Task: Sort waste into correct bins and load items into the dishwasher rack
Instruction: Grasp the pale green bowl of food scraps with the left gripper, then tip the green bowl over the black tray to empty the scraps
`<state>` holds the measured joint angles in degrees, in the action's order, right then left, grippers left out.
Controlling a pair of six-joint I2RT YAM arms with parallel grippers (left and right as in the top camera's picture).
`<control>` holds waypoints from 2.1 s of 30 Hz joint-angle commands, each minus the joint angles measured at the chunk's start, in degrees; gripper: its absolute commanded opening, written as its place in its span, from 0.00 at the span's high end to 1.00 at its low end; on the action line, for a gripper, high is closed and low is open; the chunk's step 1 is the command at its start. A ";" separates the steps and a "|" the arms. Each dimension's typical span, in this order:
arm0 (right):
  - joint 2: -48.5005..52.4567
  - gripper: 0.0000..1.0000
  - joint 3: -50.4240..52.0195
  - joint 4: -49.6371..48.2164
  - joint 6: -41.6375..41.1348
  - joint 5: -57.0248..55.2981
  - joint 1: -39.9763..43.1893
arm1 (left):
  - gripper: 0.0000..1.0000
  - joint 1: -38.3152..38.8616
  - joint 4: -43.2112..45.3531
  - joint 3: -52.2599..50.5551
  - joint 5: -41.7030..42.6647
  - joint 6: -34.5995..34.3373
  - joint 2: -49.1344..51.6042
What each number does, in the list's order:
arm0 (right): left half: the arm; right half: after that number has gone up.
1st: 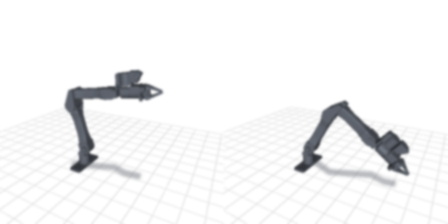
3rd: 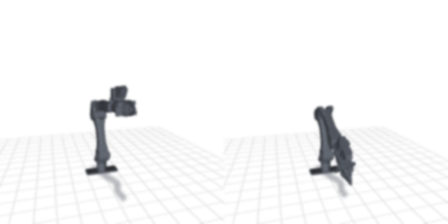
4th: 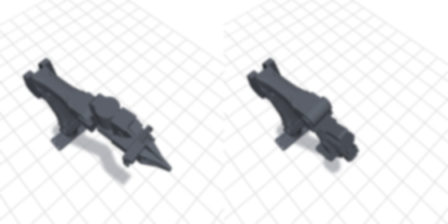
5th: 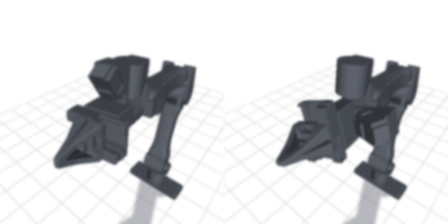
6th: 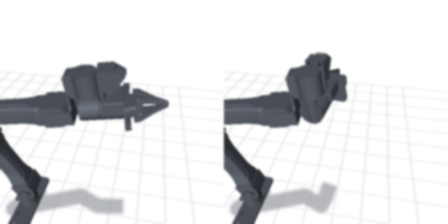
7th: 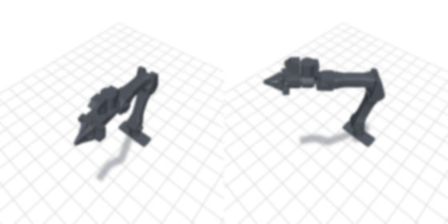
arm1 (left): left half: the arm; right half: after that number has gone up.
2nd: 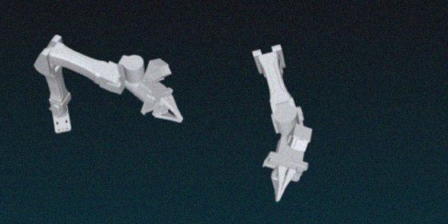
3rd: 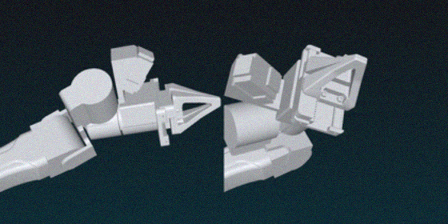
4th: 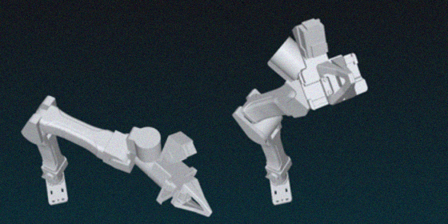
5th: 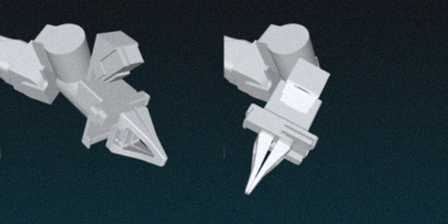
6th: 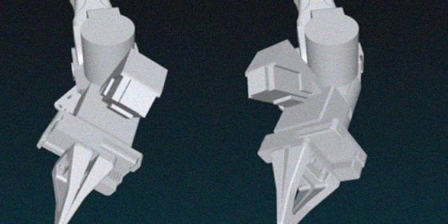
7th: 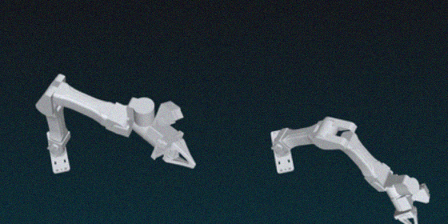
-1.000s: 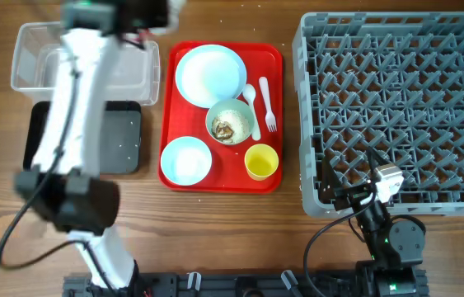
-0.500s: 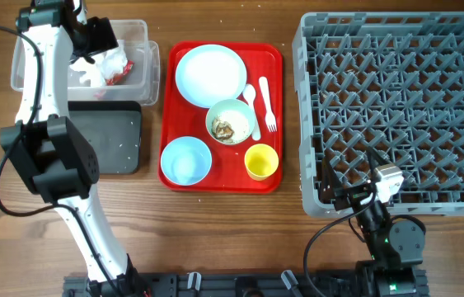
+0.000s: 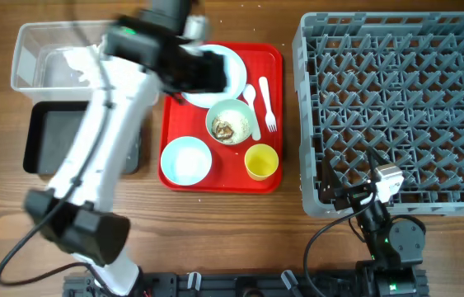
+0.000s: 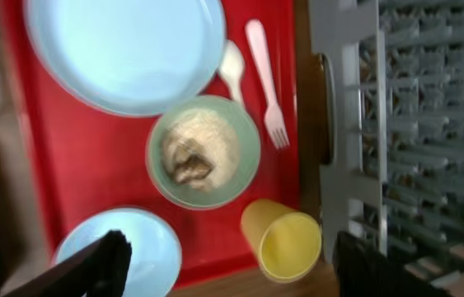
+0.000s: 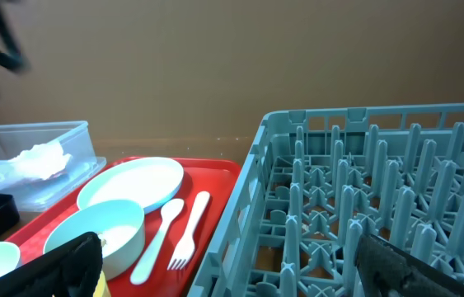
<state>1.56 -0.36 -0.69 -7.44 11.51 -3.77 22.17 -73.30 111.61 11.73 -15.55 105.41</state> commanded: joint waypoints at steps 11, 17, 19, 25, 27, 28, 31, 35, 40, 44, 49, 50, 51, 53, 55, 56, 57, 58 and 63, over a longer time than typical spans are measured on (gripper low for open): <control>-0.26 0.00 0.07 -0.20 -0.22 -0.31 -0.20 | 0.49 14.32 25.86 -14.10 -8.11 -13.88 18.73; -0.26 0.00 0.07 -0.20 -0.24 -0.31 -0.20 | 0.66 14.36 26.45 -14.12 -11.78 -13.84 21.49; -0.26 0.00 0.07 -0.20 -0.20 -0.31 -0.20 | 0.72 14.32 26.45 -14.12 -12.96 -13.84 21.49; -0.26 0.00 0.07 -0.20 -0.22 -0.31 -0.20 | 0.96 14.19 26.86 -14.05 -13.77 -13.22 21.42; -0.26 0.00 0.07 -0.20 -0.20 -0.31 -0.20 | 0.96 14.21 25.24 -12.72 -13.68 -13.25 20.59; -0.26 0.00 0.07 -0.20 -0.24 -0.31 -0.20 | 0.96 14.19 24.30 -11.96 -13.51 -13.22 20.13; -0.26 0.00 0.07 -0.20 -0.22 -0.31 -0.20 | 0.96 14.21 18.64 -7.34 -12.22 -13.22 16.20; -0.26 0.00 0.07 -0.20 -0.20 -0.31 -0.20 | 0.96 11.78 10.32 -5.03 -9.22 -12.98 6.54; -0.26 0.00 0.07 -0.20 -0.22 -0.31 -0.20 | 0.96 -2.03 -3.54 -5.03 -2.12 -3.45 -1.60; -0.26 0.00 0.07 -0.20 -0.22 -0.31 -0.20 | 0.96 -15.93 -8.68 -7.04 4.72 6.78 -1.57; -0.26 0.00 0.07 -0.20 -0.22 -0.31 -0.20 | 0.96 -34.38 -3.48 -15.82 27.98 20.02 -1.49; -0.26 0.00 0.07 -0.20 -0.20 -0.31 -0.20 | 0.96 -37.59 -0.83 -18.80 32.28 21.18 -1.46; -0.26 0.00 0.07 -0.20 -0.22 -0.31 -0.20 | 0.96 -39.12 0.94 -20.68 33.70 21.18 -1.46; -0.26 0.00 0.07 -0.20 -0.20 -0.31 -0.20 | 0.96 -42.99 6.08 -25.97 35.39 21.16 -1.33; -0.26 0.00 0.07 -0.20 -0.22 -0.31 -0.20 | 0.96 -46.25 9.33 -29.92 39.04 21.14 -1.14; -0.26 0.00 0.07 -0.20 -0.22 -0.31 -0.20 | 0.96 -47.80 11.69 -32.11 41.64 21.11 -1.09; -0.26 0.00 0.07 -0.20 -0.22 -0.31 -0.20 | 0.96 -49.62 14.01 -33.92 44.28 21.09 -0.96; -0.26 0.00 0.07 -0.20 -0.22 -0.31 -0.20 | 0.96 -51.60 14.82 -34.84 46.42 21.11 -0.46; -0.26 0.00 0.07 -0.20 -0.22 -0.31 -0.20 | 0.96 -57.55 17.29 -34.91 59.82 21.14 6.08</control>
<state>1.54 -0.36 -0.71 -7.44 11.51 -3.77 -33.34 -56.82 77.08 60.53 4.32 107.09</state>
